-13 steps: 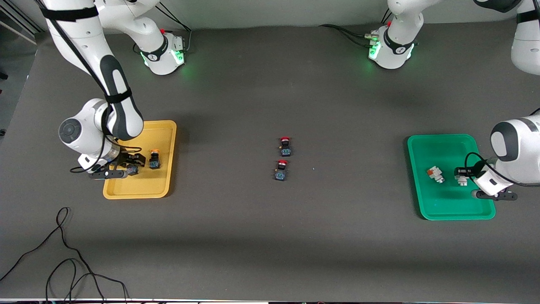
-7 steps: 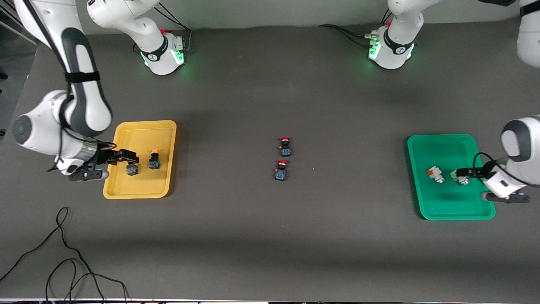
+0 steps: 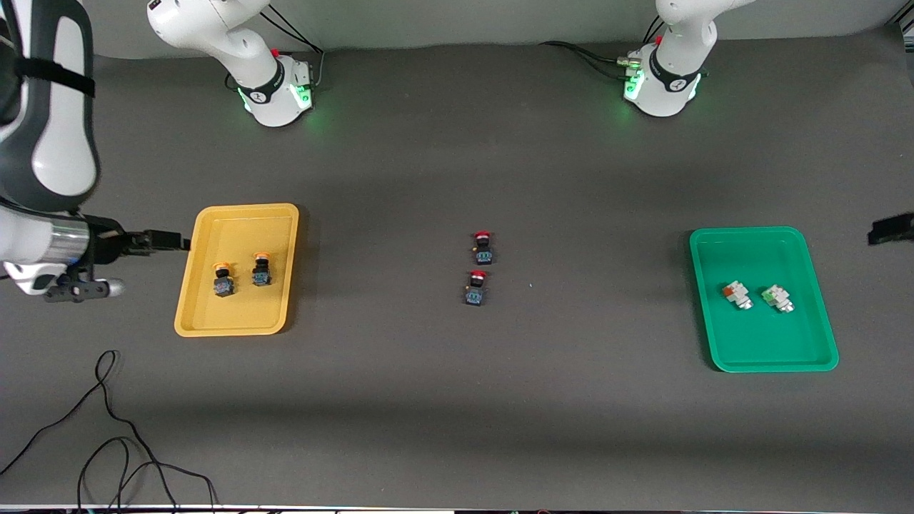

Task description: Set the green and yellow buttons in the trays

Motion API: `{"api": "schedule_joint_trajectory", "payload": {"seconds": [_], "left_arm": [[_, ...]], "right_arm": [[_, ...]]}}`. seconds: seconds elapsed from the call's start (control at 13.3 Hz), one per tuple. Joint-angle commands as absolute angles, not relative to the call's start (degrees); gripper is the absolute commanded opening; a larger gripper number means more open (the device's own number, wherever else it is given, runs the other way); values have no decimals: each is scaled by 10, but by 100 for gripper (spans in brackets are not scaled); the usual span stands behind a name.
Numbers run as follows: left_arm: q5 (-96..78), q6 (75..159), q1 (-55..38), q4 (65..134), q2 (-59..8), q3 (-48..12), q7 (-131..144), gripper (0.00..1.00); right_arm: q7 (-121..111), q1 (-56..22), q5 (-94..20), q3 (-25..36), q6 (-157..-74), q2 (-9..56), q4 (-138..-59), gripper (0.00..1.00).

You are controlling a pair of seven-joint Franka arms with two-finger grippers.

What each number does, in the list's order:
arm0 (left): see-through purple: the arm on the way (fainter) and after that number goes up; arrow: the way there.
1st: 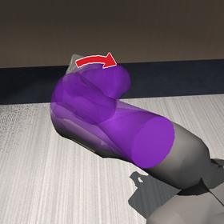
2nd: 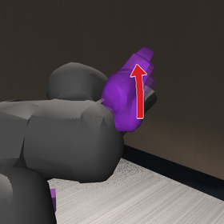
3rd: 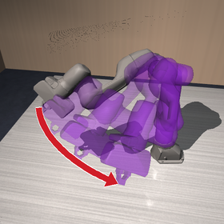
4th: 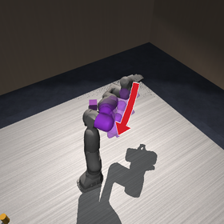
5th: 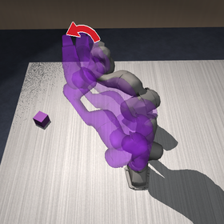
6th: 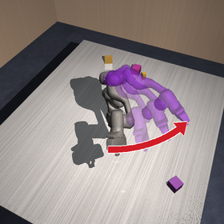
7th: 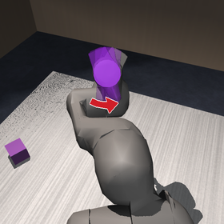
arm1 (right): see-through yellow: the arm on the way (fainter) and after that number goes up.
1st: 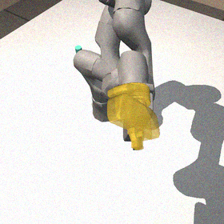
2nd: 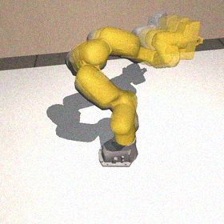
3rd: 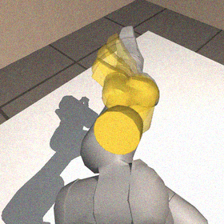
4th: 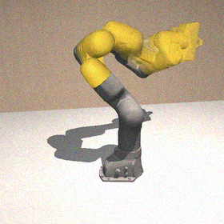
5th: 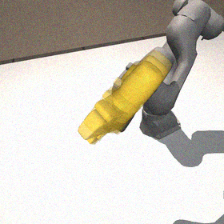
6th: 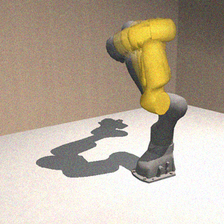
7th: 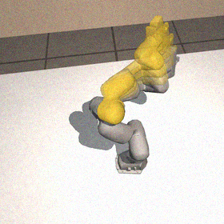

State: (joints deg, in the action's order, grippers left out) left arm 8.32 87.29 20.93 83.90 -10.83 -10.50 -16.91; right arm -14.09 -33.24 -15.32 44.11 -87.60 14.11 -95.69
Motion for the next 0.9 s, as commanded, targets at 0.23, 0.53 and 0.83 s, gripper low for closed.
{"api": "schedule_joint_trajectory", "payload": {"seconds": [0.23,0.53,0.83], "left_arm": [[83,809,191,822,-26,-165,-166,99],[83,816,-5,824,-27,-16,-125,99],[80,843,-80,845,-33,29,-86,99]], "right_arm": [[-112,-338,-81,453,-693,144,-775,100],[-112,-343,-69,449,-679,145,-733,100],[-112,-347,-72,450,-686,146,-733,100]]}}
